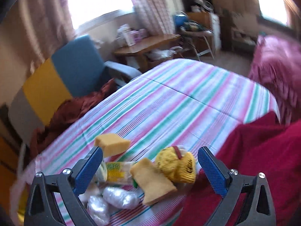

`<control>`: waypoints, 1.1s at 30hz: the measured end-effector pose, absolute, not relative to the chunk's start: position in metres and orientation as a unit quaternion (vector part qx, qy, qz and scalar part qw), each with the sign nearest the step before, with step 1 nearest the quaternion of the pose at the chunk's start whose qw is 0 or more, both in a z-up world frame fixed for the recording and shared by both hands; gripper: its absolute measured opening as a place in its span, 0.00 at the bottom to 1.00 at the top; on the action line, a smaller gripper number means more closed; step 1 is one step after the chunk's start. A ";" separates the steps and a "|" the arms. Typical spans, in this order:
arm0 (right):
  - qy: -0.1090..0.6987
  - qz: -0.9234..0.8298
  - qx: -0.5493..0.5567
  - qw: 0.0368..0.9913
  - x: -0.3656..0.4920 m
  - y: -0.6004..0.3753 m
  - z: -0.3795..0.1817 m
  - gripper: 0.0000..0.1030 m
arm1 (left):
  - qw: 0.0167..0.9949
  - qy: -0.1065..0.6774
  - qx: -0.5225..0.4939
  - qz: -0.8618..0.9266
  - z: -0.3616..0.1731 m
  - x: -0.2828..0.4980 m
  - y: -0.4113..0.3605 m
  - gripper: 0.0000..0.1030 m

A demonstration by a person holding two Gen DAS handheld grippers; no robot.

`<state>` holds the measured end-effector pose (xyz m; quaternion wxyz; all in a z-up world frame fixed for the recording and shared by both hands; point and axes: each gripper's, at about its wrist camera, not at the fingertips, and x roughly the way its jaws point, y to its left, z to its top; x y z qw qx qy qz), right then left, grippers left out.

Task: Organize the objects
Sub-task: 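Move both tools from the tray to the remaining item cluster, then grasp a plastic-wrapped bundle with the left tool while the right tool grasps the yellow knit hat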

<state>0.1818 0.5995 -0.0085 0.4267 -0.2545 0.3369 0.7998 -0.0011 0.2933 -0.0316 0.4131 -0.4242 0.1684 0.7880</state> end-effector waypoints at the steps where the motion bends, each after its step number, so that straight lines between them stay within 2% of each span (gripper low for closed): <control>1: 0.353 0.796 -0.251 0.423 0.185 0.604 -0.011 0.99 | 0.426 0.164 -0.433 0.777 -0.034 -0.001 0.306 0.49; 7: 0.403 0.789 -0.236 0.399 0.195 0.613 -0.015 0.99 | 0.471 0.147 -0.472 0.730 -0.053 0.000 0.367 0.49; 14: 0.470 0.763 -0.200 0.395 0.219 0.630 -0.024 1.00 | 0.474 0.137 -0.507 0.707 -0.076 -0.005 0.410 0.48; 22: 0.463 0.766 -0.230 0.383 0.201 0.626 -0.033 1.00 | 0.479 0.159 -0.498 0.705 -0.088 0.001 0.445 0.48; 25: 0.459 0.766 -0.232 0.386 0.201 0.628 -0.033 1.00 | 0.465 0.177 -0.507 0.704 -0.105 -0.002 0.453 0.38; 30: 0.459 0.752 -0.241 0.408 0.208 0.640 -0.041 1.00 | 0.475 0.164 -0.504 0.703 -0.109 -0.006 0.443 0.35; 33: 0.469 0.742 -0.258 0.404 0.206 0.645 -0.051 0.94 | 0.478 0.155 -0.513 0.696 -0.110 -0.011 0.435 0.35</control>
